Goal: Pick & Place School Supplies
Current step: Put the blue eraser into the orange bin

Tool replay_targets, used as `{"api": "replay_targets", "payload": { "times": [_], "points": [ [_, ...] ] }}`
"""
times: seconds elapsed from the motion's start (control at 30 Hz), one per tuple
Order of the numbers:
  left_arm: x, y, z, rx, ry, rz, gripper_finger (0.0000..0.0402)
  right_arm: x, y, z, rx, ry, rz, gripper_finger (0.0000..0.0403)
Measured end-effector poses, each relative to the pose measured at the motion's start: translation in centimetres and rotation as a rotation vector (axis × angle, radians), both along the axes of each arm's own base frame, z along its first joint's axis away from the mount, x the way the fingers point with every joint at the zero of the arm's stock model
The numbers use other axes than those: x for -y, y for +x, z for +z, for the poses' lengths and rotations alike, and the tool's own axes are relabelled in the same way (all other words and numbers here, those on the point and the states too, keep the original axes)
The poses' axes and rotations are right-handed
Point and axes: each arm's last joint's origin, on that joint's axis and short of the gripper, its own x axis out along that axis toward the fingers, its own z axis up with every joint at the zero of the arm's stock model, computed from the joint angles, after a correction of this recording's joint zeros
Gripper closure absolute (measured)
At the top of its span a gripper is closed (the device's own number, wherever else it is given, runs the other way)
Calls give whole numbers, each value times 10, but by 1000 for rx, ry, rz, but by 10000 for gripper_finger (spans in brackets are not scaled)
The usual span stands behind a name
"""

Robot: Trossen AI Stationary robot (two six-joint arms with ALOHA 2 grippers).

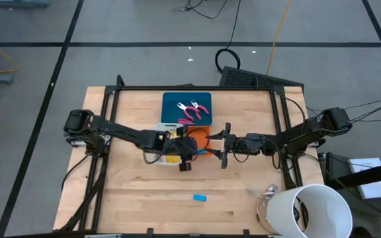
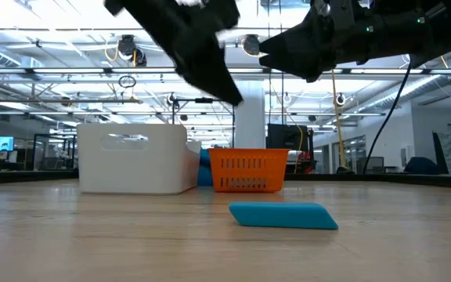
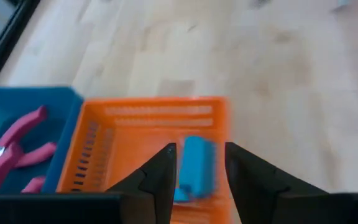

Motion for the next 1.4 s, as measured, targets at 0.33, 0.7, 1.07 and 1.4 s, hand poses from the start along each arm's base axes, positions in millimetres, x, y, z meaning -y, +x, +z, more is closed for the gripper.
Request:
{"api": "replay_targets", "payload": {
  "times": [0.33, 0.7, 1.07, 1.4],
  "points": [
    [67, -30, 40, 80, -144, -319, 288, 0, 0, 0, 0, 2, 0, 181],
    [140, -18, -38, 22, 51, -411, 168, 0, 0, 0, 1, 19, 1, 181],
    [137, 4, -91, -20, -121, -445, 128, 0, 0, 0, -1, 17, -1, 181],
    [129, 12, -109, -36, -148, -384, 157, 0, 0, -1, -2, 29, -2, 181]
  ]
}}
